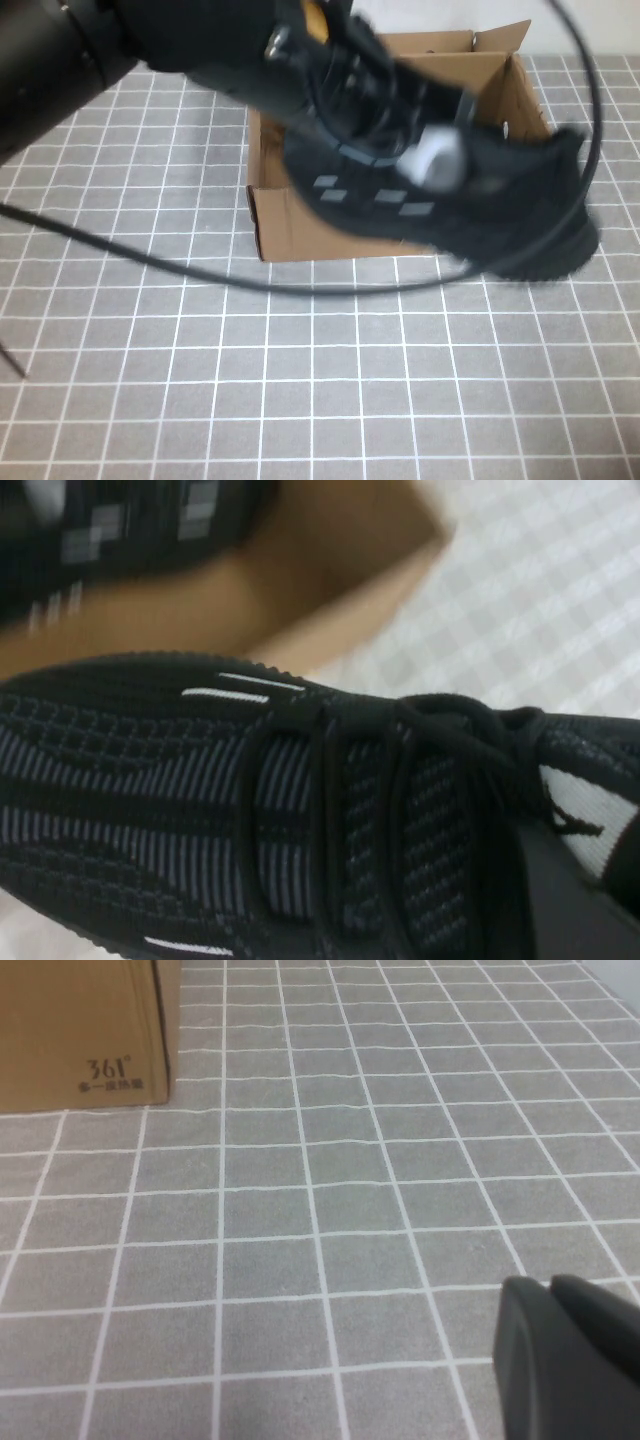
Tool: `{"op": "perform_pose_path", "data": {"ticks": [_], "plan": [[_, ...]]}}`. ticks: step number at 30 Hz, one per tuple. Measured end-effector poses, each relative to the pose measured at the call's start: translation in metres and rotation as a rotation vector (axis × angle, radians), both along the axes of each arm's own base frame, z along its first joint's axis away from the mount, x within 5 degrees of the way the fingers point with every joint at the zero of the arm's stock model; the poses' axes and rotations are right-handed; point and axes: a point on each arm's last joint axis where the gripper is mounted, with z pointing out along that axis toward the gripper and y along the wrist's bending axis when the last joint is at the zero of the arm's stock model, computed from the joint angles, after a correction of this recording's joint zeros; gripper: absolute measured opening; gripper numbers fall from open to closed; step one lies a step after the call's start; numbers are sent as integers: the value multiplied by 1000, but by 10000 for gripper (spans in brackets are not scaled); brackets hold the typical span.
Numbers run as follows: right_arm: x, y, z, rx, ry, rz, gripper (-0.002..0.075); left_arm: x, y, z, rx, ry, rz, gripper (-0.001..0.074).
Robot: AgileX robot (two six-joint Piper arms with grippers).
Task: Put shoes into padded shoe box
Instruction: Place the shoe in the shoe box
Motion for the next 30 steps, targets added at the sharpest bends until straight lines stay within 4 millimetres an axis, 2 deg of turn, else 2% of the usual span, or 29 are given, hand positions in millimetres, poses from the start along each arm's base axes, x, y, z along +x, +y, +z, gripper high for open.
{"op": "perform_pose_path", "data": {"ticks": [4,12,18,25,30], "plan": [[0,0,0,0,0,0,-8,15,-6,6,-111,-71,49,14],[0,0,0,0,0,0,-8,52,-9,-6,-220,-117,159,13],[0,0,0,0,1,0,-8,74,-16,-25,-247,-125,230,13],[0,0,0,0,1,0,-8,96,-28,-56,-239,-126,264,13],[0,0,0,0,1,0,-8,104,-35,-66,-244,-157,259,13]]}}
